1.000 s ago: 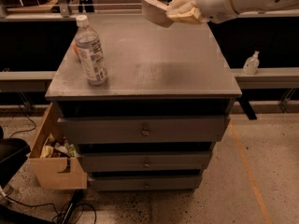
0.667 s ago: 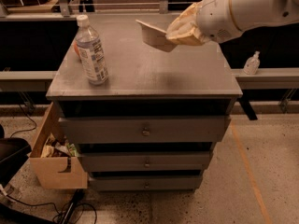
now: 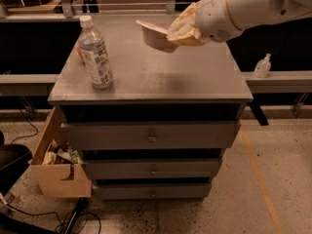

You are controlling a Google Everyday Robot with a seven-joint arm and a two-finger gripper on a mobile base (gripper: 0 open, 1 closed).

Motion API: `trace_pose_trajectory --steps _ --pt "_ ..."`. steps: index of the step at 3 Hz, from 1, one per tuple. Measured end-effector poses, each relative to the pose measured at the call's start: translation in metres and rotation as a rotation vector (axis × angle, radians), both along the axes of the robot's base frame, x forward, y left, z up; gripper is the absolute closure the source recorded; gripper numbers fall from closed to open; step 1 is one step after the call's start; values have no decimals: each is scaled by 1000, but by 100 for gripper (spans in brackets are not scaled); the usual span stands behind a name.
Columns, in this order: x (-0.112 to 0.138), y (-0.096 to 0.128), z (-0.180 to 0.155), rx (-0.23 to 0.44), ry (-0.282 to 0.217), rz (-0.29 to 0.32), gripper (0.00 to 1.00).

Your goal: Move paper bowl near blue plastic bottle

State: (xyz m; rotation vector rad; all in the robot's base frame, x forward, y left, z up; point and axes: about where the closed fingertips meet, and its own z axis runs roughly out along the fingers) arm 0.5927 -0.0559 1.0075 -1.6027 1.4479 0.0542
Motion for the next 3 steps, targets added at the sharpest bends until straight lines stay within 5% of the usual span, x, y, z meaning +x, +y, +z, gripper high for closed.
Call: trace_pose_trajectory --steps 3 --pt "6 10 -87 -248 1 84 100"
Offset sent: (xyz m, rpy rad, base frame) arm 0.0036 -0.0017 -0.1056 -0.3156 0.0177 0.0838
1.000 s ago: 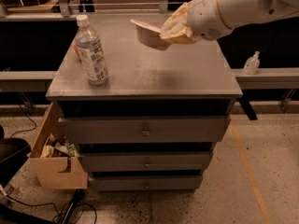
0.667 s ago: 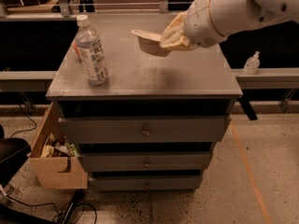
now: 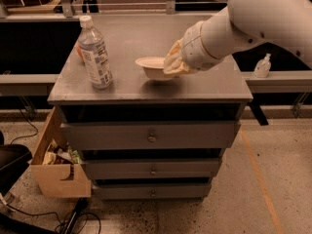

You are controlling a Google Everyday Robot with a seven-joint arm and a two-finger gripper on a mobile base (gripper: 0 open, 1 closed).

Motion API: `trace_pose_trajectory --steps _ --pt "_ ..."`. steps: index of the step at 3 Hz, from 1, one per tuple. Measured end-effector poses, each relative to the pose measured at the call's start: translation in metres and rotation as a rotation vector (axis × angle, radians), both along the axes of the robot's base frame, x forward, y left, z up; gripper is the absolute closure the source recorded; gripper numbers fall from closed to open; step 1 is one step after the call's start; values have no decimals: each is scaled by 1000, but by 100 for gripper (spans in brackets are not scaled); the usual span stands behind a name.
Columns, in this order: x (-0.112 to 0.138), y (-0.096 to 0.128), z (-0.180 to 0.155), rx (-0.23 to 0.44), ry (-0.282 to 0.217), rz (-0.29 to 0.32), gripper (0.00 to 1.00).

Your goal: Move paper bowl near blue plastic bottle

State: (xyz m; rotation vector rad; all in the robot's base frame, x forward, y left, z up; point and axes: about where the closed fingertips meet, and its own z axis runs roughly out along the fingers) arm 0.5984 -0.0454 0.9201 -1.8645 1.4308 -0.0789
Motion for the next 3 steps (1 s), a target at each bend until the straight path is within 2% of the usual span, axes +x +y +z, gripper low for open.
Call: trace_pose_trajectory --steps 1,2,3 --pt "3 23 -19 11 7 56 100" --pt "7 57 -33 62 24 119 100" --pt "6 58 -34 61 26 121 83"
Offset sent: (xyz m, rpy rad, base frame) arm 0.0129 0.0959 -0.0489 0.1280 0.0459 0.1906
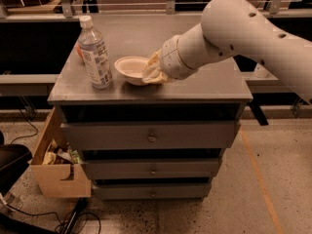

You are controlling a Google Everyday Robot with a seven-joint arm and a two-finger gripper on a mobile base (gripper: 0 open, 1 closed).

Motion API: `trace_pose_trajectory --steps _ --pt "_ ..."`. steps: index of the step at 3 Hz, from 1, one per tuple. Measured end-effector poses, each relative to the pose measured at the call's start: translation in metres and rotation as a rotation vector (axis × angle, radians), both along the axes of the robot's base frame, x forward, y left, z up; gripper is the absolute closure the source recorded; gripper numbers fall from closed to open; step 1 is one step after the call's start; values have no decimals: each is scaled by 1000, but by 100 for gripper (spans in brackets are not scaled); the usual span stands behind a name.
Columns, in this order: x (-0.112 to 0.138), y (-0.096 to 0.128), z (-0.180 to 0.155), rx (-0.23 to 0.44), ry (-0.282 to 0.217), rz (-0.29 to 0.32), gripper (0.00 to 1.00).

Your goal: Move paper bowl near blue plastic bottle

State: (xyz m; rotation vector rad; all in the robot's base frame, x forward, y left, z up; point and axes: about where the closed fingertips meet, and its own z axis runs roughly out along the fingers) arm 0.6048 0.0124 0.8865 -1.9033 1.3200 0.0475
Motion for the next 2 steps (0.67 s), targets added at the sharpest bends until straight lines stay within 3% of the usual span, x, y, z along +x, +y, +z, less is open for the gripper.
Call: trace_pose_trajectory --steps 2 --pt "-1 3 -1 -1 1 5 35"
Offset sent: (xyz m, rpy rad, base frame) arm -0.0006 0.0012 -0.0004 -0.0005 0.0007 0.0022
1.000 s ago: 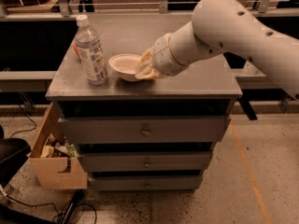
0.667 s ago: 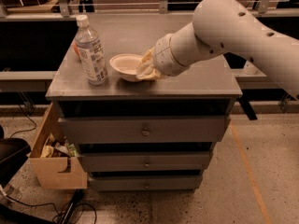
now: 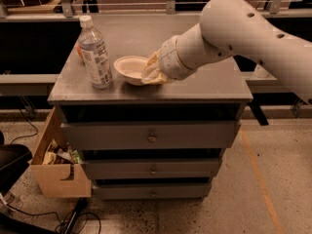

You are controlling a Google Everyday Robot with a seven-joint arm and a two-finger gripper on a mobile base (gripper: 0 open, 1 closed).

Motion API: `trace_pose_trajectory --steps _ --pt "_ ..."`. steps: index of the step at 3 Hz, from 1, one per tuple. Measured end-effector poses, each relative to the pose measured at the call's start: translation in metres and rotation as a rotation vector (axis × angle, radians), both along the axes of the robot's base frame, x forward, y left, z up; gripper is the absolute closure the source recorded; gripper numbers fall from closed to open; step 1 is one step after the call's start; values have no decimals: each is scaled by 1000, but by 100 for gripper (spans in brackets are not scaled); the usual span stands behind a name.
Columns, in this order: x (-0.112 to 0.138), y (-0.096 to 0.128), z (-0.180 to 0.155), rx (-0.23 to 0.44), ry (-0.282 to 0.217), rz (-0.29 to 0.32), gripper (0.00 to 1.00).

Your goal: Move paper bowl near blue plastic bottle

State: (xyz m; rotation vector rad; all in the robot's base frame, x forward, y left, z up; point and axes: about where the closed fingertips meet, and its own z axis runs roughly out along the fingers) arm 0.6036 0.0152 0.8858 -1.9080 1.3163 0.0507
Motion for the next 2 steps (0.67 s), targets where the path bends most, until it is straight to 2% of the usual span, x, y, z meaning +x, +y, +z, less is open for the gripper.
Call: trace_pose_trajectory --steps 1,2 --pt "-1 1 0 -1 1 3 13" --pt "-1 3 -1 -1 1 5 0"
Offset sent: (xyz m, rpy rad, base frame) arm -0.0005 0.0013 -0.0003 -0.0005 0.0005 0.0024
